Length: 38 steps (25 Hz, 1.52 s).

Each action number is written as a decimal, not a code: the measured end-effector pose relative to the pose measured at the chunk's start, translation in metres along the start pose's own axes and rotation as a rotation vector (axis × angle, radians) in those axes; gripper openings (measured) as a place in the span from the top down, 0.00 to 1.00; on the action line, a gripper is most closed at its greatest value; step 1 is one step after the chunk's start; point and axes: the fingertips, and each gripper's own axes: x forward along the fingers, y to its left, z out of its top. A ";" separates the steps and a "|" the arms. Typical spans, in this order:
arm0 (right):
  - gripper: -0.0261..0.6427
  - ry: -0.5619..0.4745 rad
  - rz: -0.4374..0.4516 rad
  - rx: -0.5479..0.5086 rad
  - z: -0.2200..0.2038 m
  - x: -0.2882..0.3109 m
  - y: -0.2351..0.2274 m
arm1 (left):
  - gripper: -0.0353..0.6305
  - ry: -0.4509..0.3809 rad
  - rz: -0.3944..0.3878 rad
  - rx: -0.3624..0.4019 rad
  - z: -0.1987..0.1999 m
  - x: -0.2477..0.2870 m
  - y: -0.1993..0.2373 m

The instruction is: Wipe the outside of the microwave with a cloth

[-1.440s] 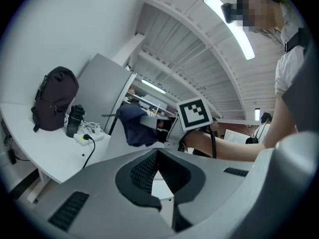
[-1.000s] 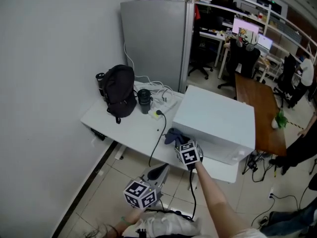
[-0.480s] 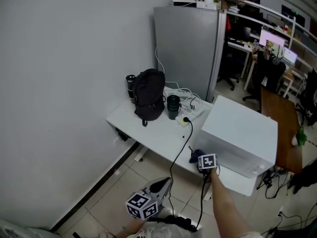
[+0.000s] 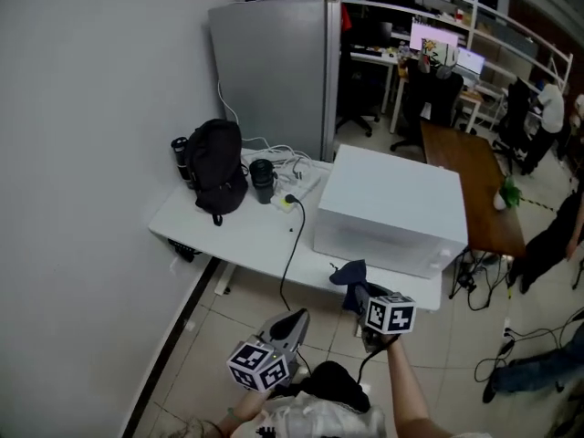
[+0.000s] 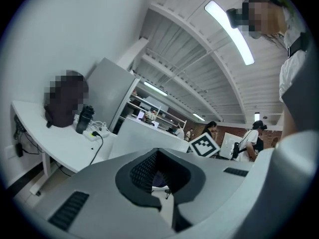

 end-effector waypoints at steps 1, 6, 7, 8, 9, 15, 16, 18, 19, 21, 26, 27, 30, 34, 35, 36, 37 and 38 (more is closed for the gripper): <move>0.85 -0.029 0.008 0.014 0.000 -0.022 0.007 | 0.96 0.004 -0.024 -0.001 -0.001 0.005 -0.008; 0.85 -0.170 -0.022 0.100 -0.019 -0.120 0.016 | 0.96 0.027 -0.162 0.001 -0.020 0.027 -0.054; 0.85 -0.195 -0.043 0.119 -0.024 -0.137 0.014 | 0.96 0.033 -0.187 -0.003 -0.025 0.031 -0.065; 0.85 -0.217 -0.064 0.136 -0.030 -0.153 0.013 | 0.96 0.039 -0.211 -0.008 -0.030 0.035 -0.075; 0.85 -0.236 -0.084 0.154 -0.036 -0.168 0.012 | 0.96 0.047 -0.235 -0.008 -0.035 0.038 -0.086; 0.85 -0.325 -0.156 0.308 -0.083 -0.239 0.015 | 0.96 0.107 -0.353 0.063 -0.065 0.038 -0.142; 0.85 -0.325 -0.160 0.331 -0.094 -0.247 0.020 | 0.96 0.111 -0.357 0.063 -0.071 0.031 -0.148; 0.85 -0.325 -0.152 0.361 -0.118 -0.263 0.032 | 0.96 0.110 -0.351 0.061 -0.083 0.010 -0.158; 0.85 -0.329 -0.146 0.363 -0.126 -0.270 0.039 | 0.96 0.102 -0.342 0.060 -0.087 -0.002 -0.163; 0.85 -0.336 -0.135 0.344 -0.140 -0.283 0.056 | 0.96 0.078 -0.308 0.051 -0.093 -0.033 -0.168; 0.85 -0.316 -0.083 0.309 -0.184 -0.305 0.115 | 0.96 0.054 -0.195 0.001 -0.116 -0.138 -0.169; 0.85 -0.310 -0.071 0.302 -0.193 -0.309 0.128 | 0.96 0.063 -0.192 0.004 -0.123 -0.157 -0.173; 0.85 -0.281 -0.063 0.305 -0.224 -0.322 0.160 | 0.96 0.097 -0.174 -0.010 -0.143 -0.204 -0.185; 0.85 -0.271 -0.071 0.302 -0.240 -0.325 0.193 | 0.96 0.109 -0.192 0.006 -0.141 -0.230 -0.184; 0.85 -0.280 -0.078 0.307 -0.239 -0.324 0.196 | 0.96 0.114 -0.209 0.020 -0.139 -0.229 -0.182; 0.85 -0.292 -0.088 0.315 -0.236 -0.323 0.199 | 0.96 0.119 -0.221 0.033 -0.136 -0.227 -0.180; 0.85 -0.304 -0.098 0.321 -0.233 -0.322 0.202 | 0.96 0.119 -0.226 0.045 -0.132 -0.226 -0.176; 0.85 -0.317 -0.108 0.322 -0.229 -0.320 0.205 | 0.96 0.113 -0.224 0.056 -0.126 -0.227 -0.171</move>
